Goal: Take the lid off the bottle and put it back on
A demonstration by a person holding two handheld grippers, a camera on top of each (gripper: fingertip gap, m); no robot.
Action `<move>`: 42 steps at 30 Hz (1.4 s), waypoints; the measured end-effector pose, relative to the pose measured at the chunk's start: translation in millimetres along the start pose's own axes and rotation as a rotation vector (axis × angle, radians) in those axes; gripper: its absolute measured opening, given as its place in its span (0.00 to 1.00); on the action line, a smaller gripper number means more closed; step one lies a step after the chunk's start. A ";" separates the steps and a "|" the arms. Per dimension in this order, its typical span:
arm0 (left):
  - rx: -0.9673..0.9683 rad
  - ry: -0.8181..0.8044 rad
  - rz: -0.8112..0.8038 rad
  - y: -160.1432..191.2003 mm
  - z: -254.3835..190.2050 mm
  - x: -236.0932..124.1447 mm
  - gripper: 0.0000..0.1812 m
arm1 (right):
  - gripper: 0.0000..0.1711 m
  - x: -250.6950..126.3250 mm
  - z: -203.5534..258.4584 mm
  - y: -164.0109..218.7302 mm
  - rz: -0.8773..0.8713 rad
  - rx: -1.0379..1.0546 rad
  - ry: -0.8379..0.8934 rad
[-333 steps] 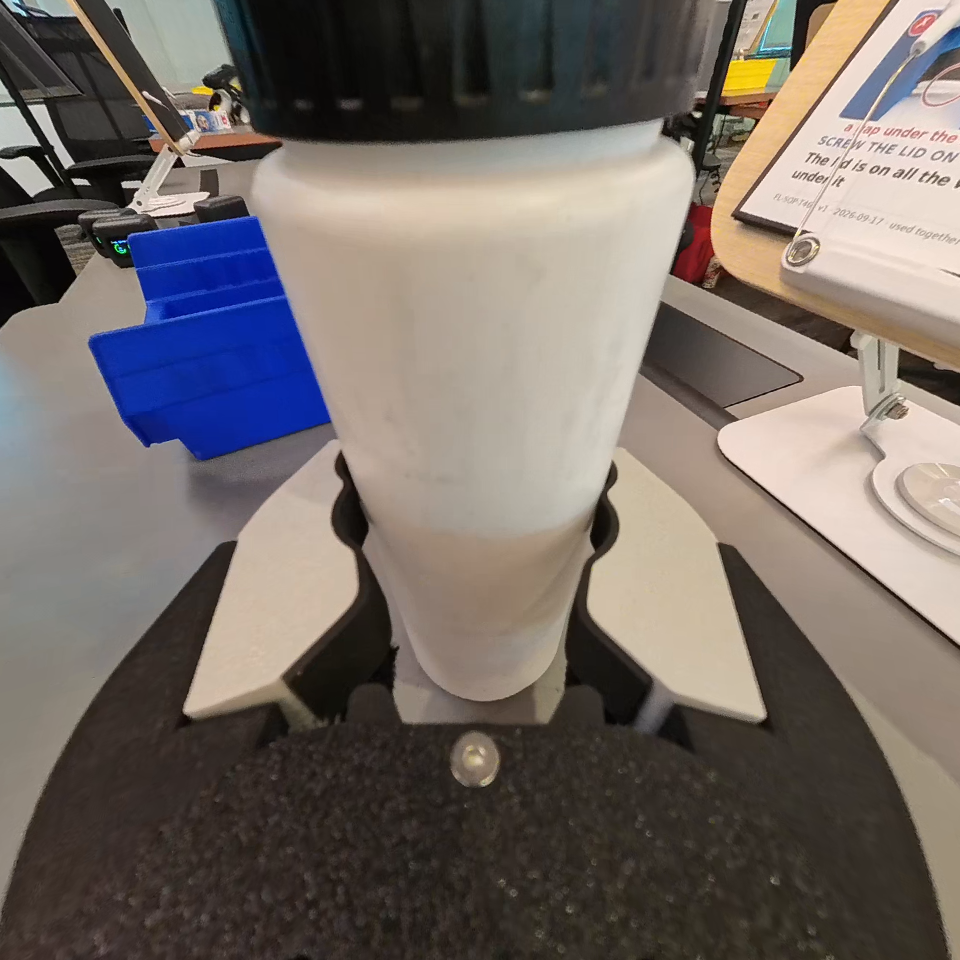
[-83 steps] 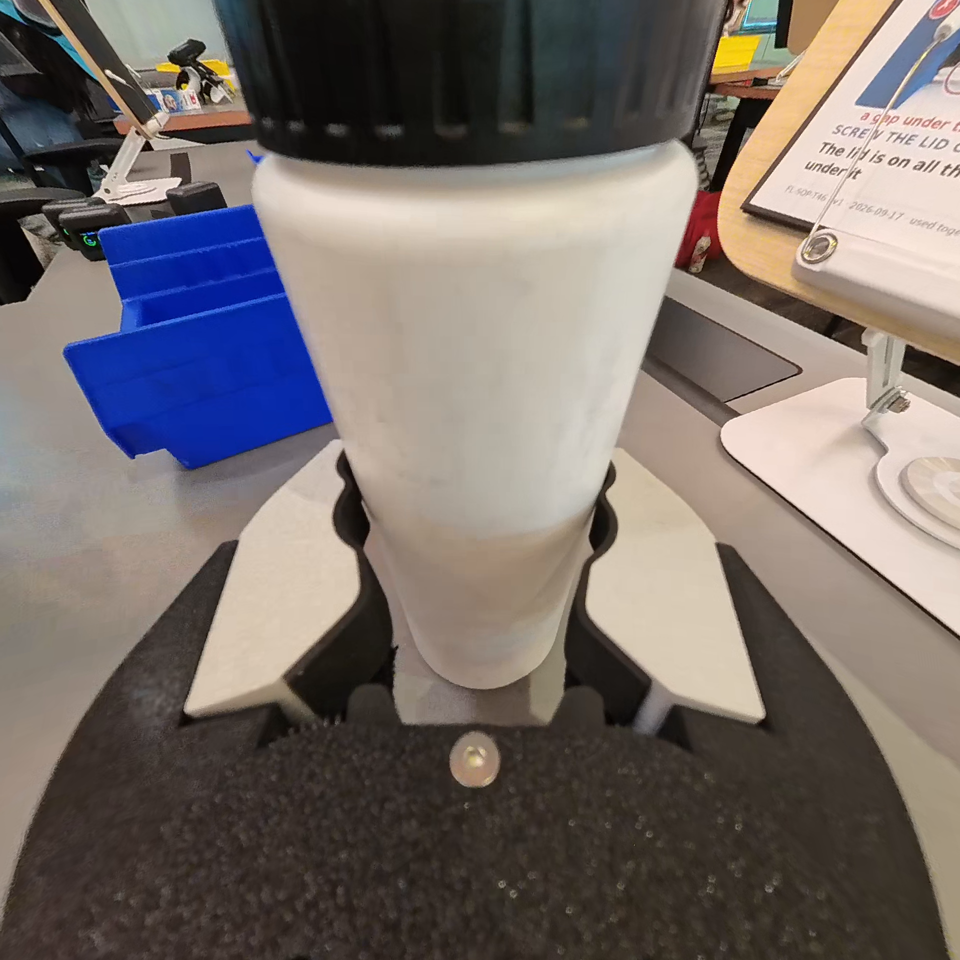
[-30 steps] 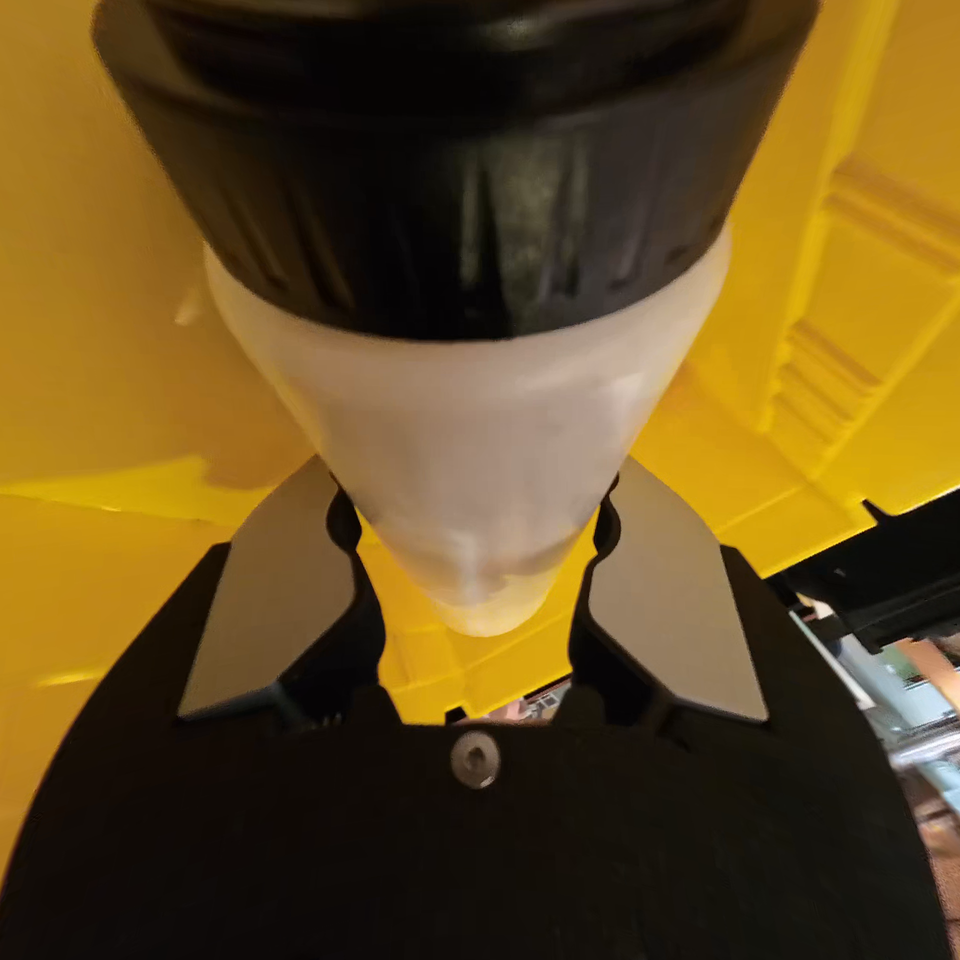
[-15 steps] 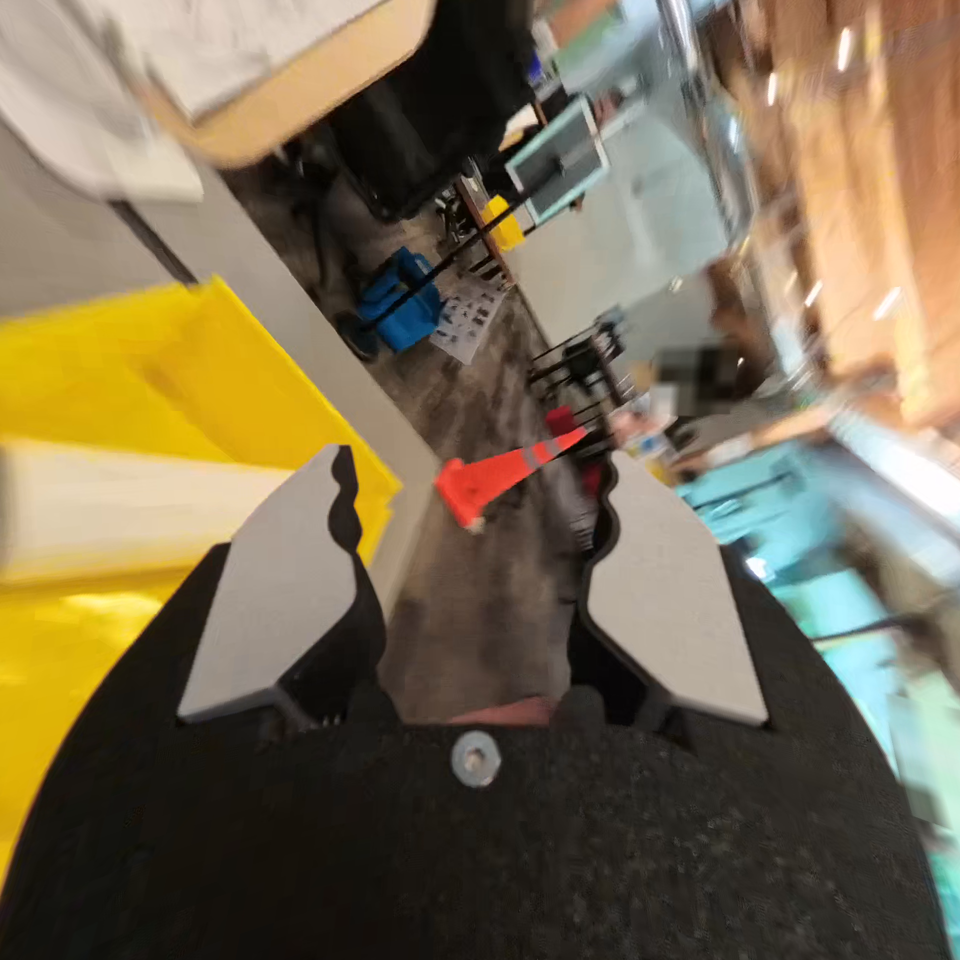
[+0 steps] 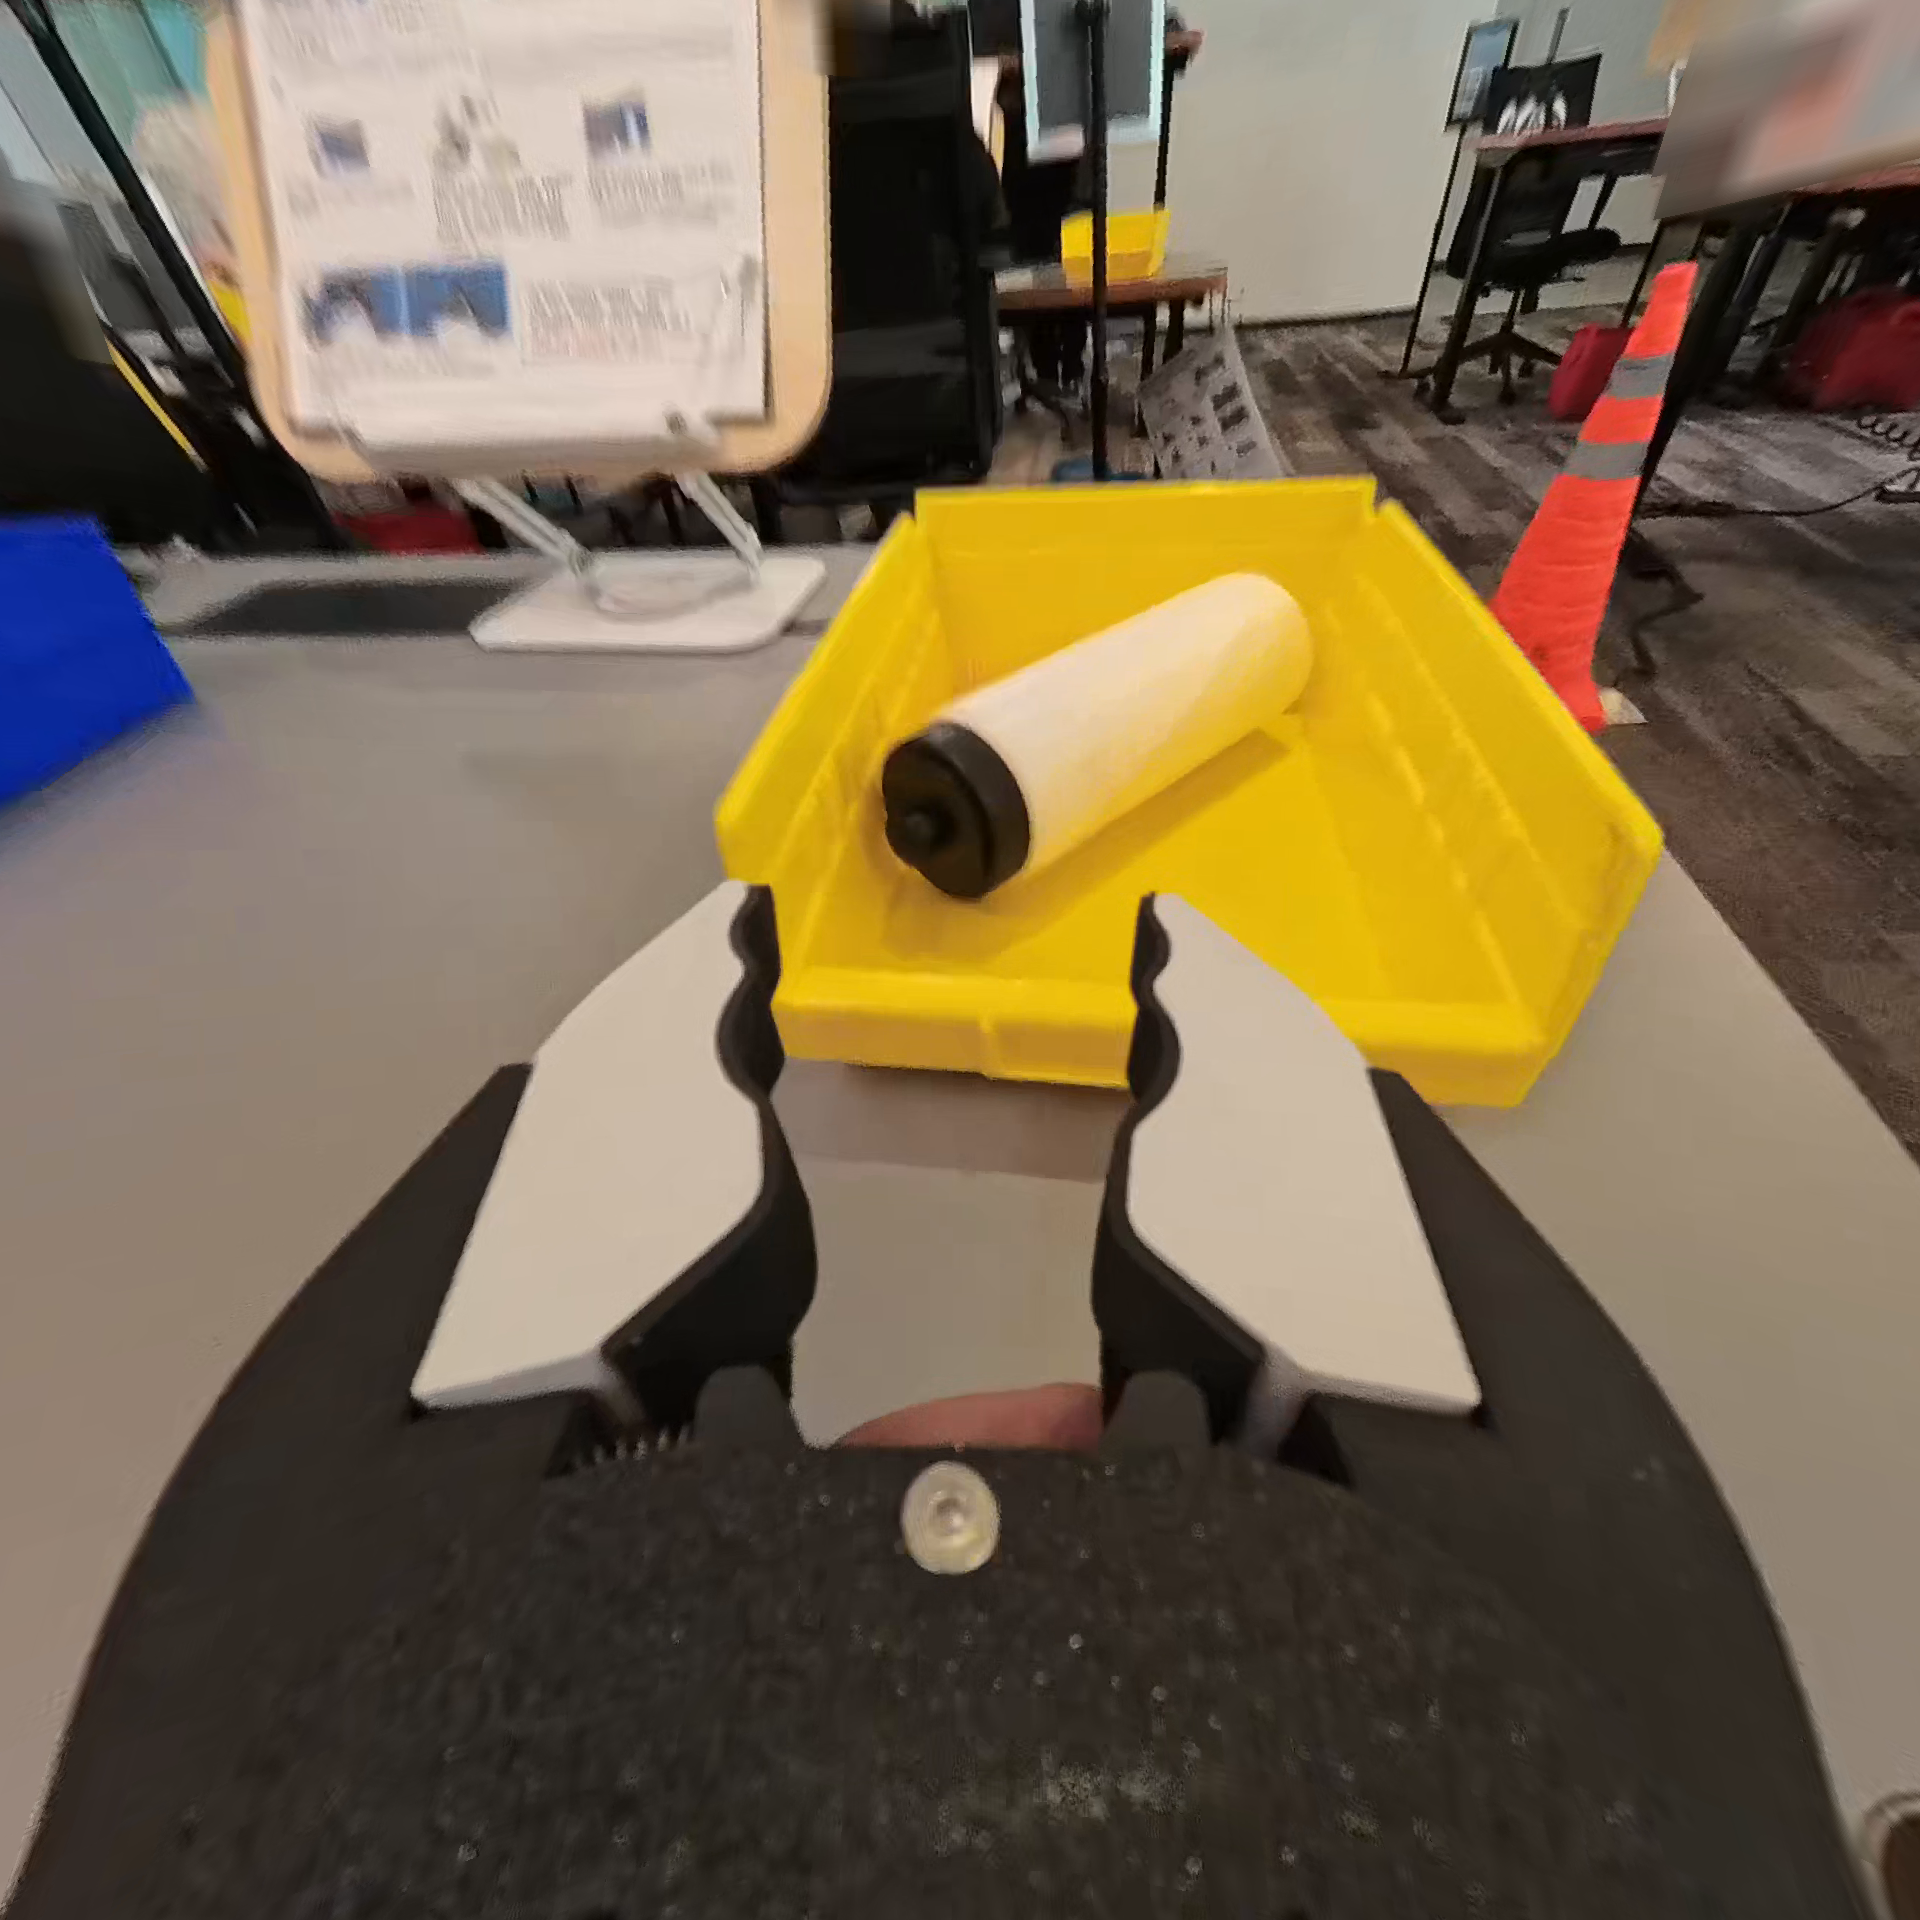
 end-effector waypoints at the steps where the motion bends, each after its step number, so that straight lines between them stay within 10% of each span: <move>1: -0.022 0.008 0.011 2.6 0.2 0.6 0.41 | 0.40 3.9 -3.3 5.4 0.045 -0.015 0.012; 16: 0.002 0.066 0.002 -4.4 -8.7 -2.8 0.40 | 0.43 16.9 0.1 17.0 0.129 0.033 -0.035; 32: 0.070 0.127 0.153 8.2 -35.2 14.3 0.43 | 0.54 108.9 89.6 12.7 0.242 -0.075 -0.119; 42: 0.235 0.325 0.215 15.3 -152.9 111.4 0.51 | 0.45 52.6 136.2 1.7 0.143 -0.149 -0.447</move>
Point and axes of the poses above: each gripper's, where its closed fingertips meet, x out along the fingers, y out of its underside, z = x × y across the jaws, the point moved 9 cm from there along -x, back along the fingers, and after that the axes turned 3 degrees about -z, right-handed, at the moved point
